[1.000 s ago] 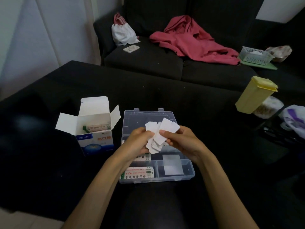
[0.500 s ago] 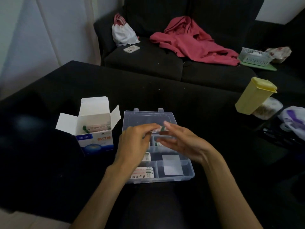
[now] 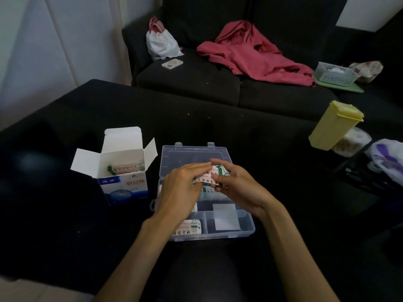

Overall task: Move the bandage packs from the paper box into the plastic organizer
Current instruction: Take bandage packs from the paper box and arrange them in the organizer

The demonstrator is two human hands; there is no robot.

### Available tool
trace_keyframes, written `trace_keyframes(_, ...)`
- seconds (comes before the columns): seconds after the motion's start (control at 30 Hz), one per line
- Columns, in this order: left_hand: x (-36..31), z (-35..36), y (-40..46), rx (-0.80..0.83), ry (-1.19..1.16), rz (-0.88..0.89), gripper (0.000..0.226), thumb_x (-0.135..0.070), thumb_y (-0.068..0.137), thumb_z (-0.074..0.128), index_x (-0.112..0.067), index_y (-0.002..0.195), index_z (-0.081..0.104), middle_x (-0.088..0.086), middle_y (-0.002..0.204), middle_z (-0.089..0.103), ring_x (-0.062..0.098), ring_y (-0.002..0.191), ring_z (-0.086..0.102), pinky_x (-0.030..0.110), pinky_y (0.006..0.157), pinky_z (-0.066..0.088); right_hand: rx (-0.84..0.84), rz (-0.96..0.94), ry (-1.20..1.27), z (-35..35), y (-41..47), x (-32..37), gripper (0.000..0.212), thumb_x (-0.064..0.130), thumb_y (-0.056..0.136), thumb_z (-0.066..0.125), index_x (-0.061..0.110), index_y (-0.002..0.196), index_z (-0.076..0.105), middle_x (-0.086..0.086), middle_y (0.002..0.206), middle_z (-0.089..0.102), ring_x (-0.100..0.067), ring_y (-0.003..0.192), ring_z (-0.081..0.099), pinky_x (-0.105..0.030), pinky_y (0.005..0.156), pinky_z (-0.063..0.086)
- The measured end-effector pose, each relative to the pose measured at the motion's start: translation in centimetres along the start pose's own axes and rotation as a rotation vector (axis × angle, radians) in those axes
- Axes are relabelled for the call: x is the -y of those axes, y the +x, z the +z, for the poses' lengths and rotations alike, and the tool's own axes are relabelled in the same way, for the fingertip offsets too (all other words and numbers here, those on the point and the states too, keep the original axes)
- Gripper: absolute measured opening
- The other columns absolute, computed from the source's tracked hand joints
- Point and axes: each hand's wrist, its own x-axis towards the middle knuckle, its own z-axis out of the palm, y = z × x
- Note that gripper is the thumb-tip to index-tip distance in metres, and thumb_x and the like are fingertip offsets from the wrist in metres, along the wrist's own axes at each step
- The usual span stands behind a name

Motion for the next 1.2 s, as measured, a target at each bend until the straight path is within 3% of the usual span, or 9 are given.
trace_keyframes(0.1,0.0,0.1,0.2,0.092,-0.069,-0.016,0.059,0.005,0.082,0.064,-0.03,0.129,0.055,-0.011,0.14,0.049,0.009,0.133,0.041,0.034,0.109,0.038,-0.031,-0.053,-0.052,0.0,0.2,-0.4,0.037,0.004,0.093,0.051,0.017,0.127,0.051,-0.009,0.112,0.06,-0.016,0.095,0.062,-0.023,0.074,0.052)
trace_keyframes(0.2,-0.8,-0.2,0.5,0.181,-0.322,-0.165,0.071,-0.001,0.082,0.066,-0.041,0.136,0.039,-0.01,0.143,0.037,0.011,0.122,0.046,0.022,0.078,0.054,-0.102,-0.117,-0.146,-0.3,0.4,-0.5,0.036,0.003,0.093,0.05,0.025,0.122,0.051,-0.009,0.118,0.055,-0.019,0.103,0.061,-0.025,0.077,0.054)
trace_keyframes(0.33,-0.6,0.2,1.4,0.171,-0.455,-0.303,0.054,-0.011,0.096,0.051,-0.029,0.143,0.033,-0.003,0.139,0.045,0.008,0.115,0.052,0.024,0.088,0.05,-0.111,-0.174,-0.096,-1.3,0.5,-0.5,0.057,0.003,0.093,0.052,0.04,0.133,0.035,-0.003,0.124,0.052,-0.019,0.108,0.06,-0.024,0.074,0.055)
trace_keyframes(0.4,-0.4,0.5,1.6,0.194,-0.438,-0.325,0.049,-0.007,0.097,0.048,-0.023,0.142,0.037,0.001,0.132,0.055,0.007,0.103,0.059,0.02,0.08,0.054,-0.116,-0.16,-0.077,-1.8,0.7,-0.7,0.065,0.003,0.093,0.051,0.04,0.14,0.026,-0.002,0.122,0.052,-0.019,0.108,0.06,-0.025,0.074,0.056)
trace_keyframes(0.5,-0.1,1.1,1.8,0.178,-0.419,-0.337,0.039,-0.004,0.095,0.05,-0.022,0.13,0.049,0.001,0.119,0.062,0.003,0.091,0.061,0.014,0.065,0.052,-0.133,-0.149,-0.244,-1.9,0.7,-0.8,0.044,0.008,0.097,0.045,0.029,0.134,0.035,-0.001,0.117,0.054,-0.014,0.1,0.061,-0.021,0.071,0.055)
trace_keyframes(0.77,1.5,2.3,3.0,0.254,-0.025,-0.197,0.024,-0.018,0.092,0.059,-0.031,0.112,0.055,-0.005,0.114,0.064,0.014,0.11,0.059,0.036,0.092,0.052,-0.211,-0.271,-0.558,-3.4,1.4,-1.3,0.012,0.011,0.094,0.053,0.021,0.101,0.054,0.008,0.104,0.056,-0.01,0.095,0.063,-0.016,0.066,0.055)
trace_keyframes(0.9,1.7,2.6,3.0,0.243,0.315,-0.109,0.024,-0.036,0.091,0.057,-0.043,0.114,0.054,-0.009,0.109,0.061,0.017,0.111,0.049,0.031,0.094,0.031,-0.23,-0.24,-0.741,-4.1,1.3,-1.8,0.01,0.014,0.091,0.057,0.023,0.095,0.056,0.01,0.101,0.057,-0.007,0.093,0.06,-0.015,0.066,0.054)
trace_keyframes(1.03,0.7,2.2,2.8,0.228,0.5,0.046,0.028,-0.036,0.097,0.046,-0.034,0.123,0.057,-0.009,0.111,0.061,0.012,0.106,0.044,0.03,0.092,0.028,-0.241,-0.2,-0.9,-4.0,1.3,-1.5,0.008,0.017,0.09,0.06,0.022,0.096,0.064,0.006,0.102,0.056,-0.009,0.096,0.059,-0.016,0.066,0.053)
trace_keyframes(1.2,0.0,2.0,2.3,0.219,0.606,0.046,0.03,-0.035,0.098,0.045,-0.032,0.126,0.052,0.0,0.116,0.054,0.018,0.108,0.044,0.028,0.092,0.033,-0.344,-0.192,-1.311,-3.7,1.6,-1.0,0.018,0.026,0.089,0.062,0.026,0.106,0.068,0.007,0.108,0.062,-0.012,0.103,0.055,-0.032,0.095,0.04)
